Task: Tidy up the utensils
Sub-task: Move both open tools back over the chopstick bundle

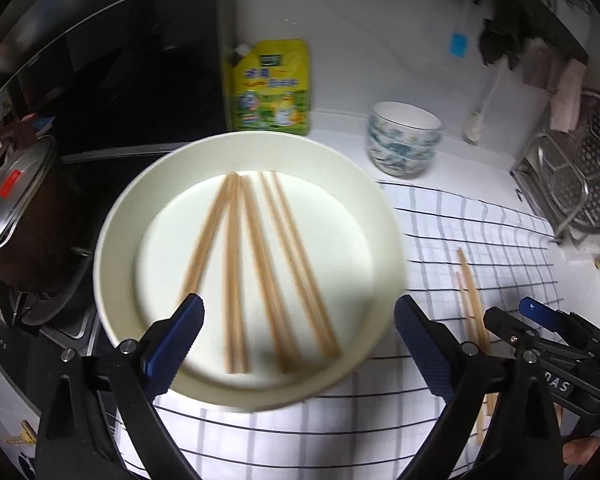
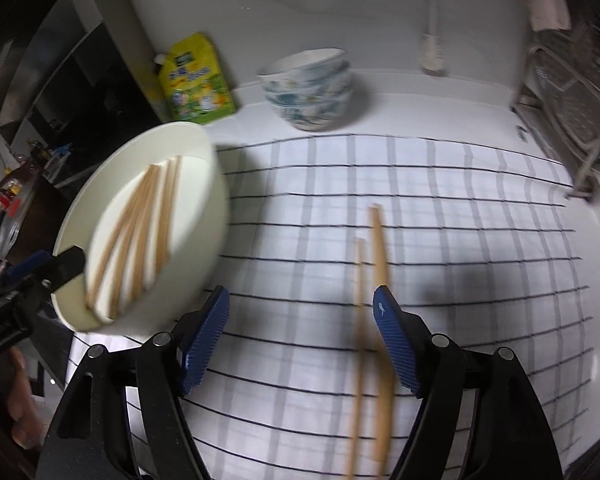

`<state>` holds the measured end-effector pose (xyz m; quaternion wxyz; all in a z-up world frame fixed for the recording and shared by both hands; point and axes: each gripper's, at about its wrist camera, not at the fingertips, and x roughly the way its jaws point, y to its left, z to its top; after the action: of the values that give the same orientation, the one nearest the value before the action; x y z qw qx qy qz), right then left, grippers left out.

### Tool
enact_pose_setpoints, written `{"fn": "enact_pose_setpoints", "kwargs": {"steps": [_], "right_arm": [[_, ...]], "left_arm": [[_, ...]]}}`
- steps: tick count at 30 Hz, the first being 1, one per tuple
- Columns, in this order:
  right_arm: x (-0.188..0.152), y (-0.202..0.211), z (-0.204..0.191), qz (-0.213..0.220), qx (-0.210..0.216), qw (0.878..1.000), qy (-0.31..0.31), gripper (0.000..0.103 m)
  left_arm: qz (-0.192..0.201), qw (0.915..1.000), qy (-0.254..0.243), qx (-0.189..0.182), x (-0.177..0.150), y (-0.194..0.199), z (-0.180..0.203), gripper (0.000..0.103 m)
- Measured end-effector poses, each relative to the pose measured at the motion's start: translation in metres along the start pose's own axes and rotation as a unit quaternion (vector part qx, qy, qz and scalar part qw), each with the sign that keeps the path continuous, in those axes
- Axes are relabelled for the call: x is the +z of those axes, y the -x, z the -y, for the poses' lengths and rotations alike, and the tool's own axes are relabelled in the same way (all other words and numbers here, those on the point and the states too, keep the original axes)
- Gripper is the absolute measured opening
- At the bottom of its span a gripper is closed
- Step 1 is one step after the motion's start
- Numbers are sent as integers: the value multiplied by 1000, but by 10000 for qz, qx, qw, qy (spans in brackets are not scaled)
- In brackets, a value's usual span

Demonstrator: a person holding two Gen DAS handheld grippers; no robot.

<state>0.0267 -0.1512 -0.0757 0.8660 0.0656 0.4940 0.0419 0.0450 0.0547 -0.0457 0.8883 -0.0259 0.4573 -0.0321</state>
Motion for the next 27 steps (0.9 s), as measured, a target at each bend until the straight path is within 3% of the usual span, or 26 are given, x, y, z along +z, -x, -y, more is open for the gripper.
{"fn": "enact_pose_setpoints", "kwargs": {"steps": [5,13,27], "right_arm": [[-18,1,36,-43,-403,9992,30,71],[-46,-11,79,-304,-488,9983,-67,71],[-63,-36,83,-486,-451,9971,377,71]], "left_arm": [[-21,9996,-157,-215,-8,-1,34,95],[-154,9982,-400,-409,-27,-5,79,95],[-454,9968,-514,-407,-50,-23,106,95]]}}
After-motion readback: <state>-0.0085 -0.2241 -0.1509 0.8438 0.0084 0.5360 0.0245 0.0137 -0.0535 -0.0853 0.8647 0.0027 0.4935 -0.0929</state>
